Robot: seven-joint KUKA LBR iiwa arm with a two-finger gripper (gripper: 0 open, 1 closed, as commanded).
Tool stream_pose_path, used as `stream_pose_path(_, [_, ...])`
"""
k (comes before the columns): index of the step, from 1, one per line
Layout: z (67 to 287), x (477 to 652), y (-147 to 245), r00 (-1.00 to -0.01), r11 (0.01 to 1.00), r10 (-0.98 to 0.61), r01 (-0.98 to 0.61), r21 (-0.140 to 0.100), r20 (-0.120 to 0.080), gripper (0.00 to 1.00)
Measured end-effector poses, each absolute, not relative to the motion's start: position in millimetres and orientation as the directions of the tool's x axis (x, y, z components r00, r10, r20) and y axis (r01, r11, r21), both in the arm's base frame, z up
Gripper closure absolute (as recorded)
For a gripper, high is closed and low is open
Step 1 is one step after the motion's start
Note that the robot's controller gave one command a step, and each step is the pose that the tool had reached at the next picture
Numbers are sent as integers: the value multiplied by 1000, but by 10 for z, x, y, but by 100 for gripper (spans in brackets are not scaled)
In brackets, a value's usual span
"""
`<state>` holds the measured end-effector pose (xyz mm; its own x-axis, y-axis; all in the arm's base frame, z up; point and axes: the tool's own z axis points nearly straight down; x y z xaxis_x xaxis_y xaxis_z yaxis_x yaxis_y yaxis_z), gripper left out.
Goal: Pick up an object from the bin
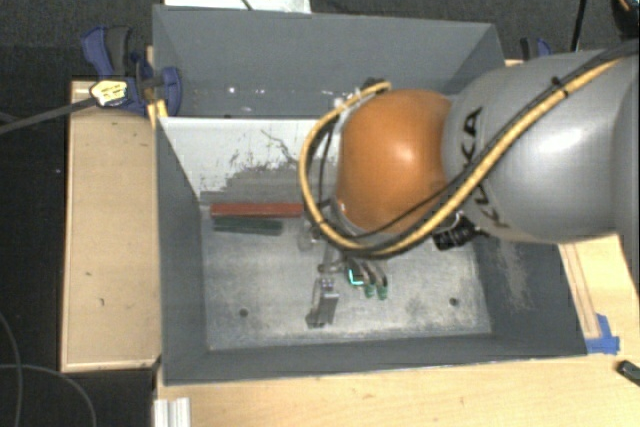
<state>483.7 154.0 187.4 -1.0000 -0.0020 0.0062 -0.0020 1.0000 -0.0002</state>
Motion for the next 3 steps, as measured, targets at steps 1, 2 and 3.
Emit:
stream_pose_path(1, [1849, 4923, 670, -999, 999, -34, -34, -4, 1, 0])
stream_pose_path(2, [661, 5448, 38, -997, 997, -74, -74, -1, 4, 0])
stream_pose_path(3, [705, 5448, 72, -997, 997, -72, -72, 1, 1, 100])
